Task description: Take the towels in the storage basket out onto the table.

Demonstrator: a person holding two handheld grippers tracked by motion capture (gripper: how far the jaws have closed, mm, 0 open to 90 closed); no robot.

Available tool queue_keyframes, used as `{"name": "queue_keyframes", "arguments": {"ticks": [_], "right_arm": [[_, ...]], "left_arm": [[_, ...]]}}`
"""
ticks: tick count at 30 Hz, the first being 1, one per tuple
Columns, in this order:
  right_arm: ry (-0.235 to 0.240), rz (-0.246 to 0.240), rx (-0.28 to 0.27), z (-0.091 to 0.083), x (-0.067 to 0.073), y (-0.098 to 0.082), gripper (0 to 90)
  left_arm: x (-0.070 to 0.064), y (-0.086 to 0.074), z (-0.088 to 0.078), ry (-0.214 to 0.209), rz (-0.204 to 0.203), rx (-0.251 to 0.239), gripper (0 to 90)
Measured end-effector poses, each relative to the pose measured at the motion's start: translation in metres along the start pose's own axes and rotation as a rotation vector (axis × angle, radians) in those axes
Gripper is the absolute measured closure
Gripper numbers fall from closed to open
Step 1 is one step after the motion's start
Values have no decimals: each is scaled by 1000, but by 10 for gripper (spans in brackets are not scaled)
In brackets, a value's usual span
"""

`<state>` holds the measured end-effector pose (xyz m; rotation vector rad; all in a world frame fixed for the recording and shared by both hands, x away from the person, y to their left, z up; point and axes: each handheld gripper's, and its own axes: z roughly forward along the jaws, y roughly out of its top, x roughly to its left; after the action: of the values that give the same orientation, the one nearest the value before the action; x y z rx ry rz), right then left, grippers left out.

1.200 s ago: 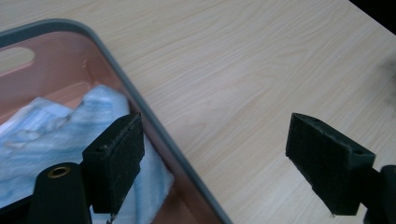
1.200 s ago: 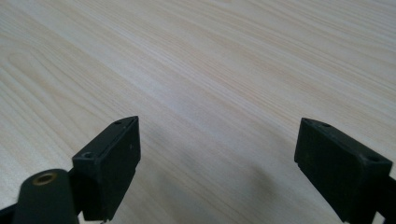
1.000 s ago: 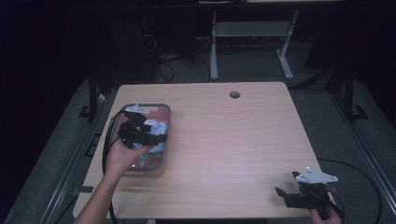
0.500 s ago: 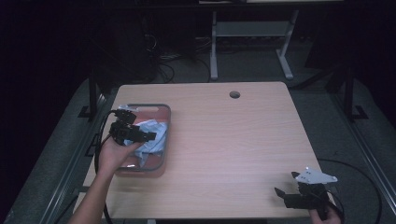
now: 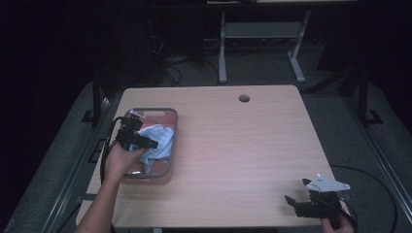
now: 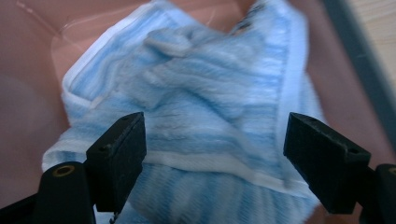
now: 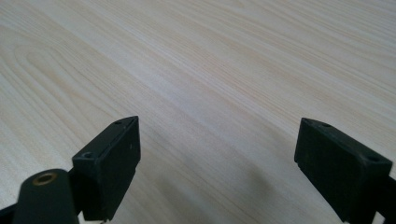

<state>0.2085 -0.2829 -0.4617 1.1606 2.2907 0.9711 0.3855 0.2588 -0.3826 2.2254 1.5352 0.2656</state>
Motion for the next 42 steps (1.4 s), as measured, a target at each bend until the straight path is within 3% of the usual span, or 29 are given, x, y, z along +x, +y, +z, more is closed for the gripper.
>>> {"name": "queue_keyframes", "arguments": {"ticks": [2, 8, 11, 12, 17, 25, 36, 42], "right_arm": [[4, -1, 1, 0, 1, 1, 138], [16, -19, 1, 1, 3, 2, 138], [19, -24, -1, 1, 5, 2, 138], [19, -23, 1, 1, 5, 3, 138], [19, -30, -5, 1, 7, 3, 138], [12, -34, -12, 0, 8, 4, 138], [14, -39, -9, 1, 11, 4, 138], [8, -26, -11, 0, 7, 3, 138]], "left_arm": [[2, 0, 6, 53, 12, 38, 208], [-2, 1, 22, 78, 19, 120, 235], [-5, 3, 31, 96, 56, 183, 251], [-8, 3, 36, 124, 73, 206, 261], [-17, 6, 42, 210, 136, 249, 337], [-22, 7, 47, 271, 178, 284, 458], [-18, 7, 48, 269, 160, 281, 580], [-9, 4, 40, 208, 115, 229, 627]]}}
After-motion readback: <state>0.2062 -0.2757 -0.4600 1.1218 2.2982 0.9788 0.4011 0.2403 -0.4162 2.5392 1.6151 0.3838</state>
